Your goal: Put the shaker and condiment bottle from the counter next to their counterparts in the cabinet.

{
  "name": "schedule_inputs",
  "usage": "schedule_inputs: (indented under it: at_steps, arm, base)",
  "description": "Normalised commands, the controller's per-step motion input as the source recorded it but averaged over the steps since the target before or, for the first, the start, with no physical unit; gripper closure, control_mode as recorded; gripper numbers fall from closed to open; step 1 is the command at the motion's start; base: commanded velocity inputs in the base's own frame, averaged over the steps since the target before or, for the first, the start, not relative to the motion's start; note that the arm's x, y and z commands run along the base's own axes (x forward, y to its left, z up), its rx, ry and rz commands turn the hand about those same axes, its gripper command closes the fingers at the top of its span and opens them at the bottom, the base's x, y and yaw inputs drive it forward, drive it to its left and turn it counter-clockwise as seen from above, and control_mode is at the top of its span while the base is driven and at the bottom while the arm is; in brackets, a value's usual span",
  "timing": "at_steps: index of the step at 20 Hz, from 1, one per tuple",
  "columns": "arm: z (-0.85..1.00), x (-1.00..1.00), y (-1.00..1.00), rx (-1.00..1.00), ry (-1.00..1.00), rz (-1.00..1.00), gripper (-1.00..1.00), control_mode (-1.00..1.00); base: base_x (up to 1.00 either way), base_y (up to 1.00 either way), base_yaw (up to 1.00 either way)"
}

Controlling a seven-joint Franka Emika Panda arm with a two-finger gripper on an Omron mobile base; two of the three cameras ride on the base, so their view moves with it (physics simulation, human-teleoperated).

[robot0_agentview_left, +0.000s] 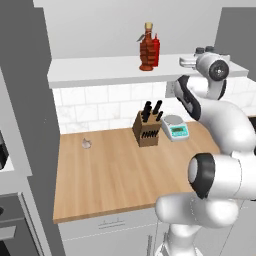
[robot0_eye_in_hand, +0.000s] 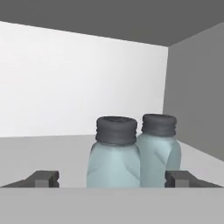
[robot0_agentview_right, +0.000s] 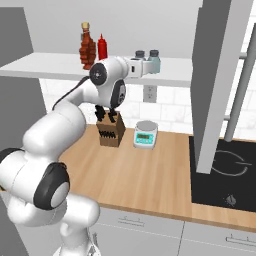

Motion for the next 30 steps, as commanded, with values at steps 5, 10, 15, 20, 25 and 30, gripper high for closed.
schedule_inputs:
  at_steps: [5, 10, 15, 20, 25, 30]
  arm:
    - [0.22, -0.83, 0.44, 0.00, -0.01, 0.03, -1.00, -1.00]
    - [0.22, -0.95, 0.49, 0.00, 0.00, 0.00, -1.00, -1.00]
    - [0.10, -0.95, 0.52, 0.00, 0.00, -0.08, -1.00, -1.00]
    - [0.00, -1.00, 0.40, 0.00, -0.01, -0.17, -1.00, -1.00]
    - [0.00, -1.00, 0.30, 0.00, -0.04, -0.01, -1.00, -1.00]
    - [-0.02, -0.82, 0.15, 0.00, -0.01, 0.00, -1.00, -1.00]
  base:
    - [0.00, 0.00, 0.00]
    - [0.00, 0.00, 0.00]
    - [0.00, 0.00, 0.00]
    - [0.00, 0.00, 0.00]
    - [0.00, 0.00, 0.00]
    - [0.00, 0.00, 0.00]
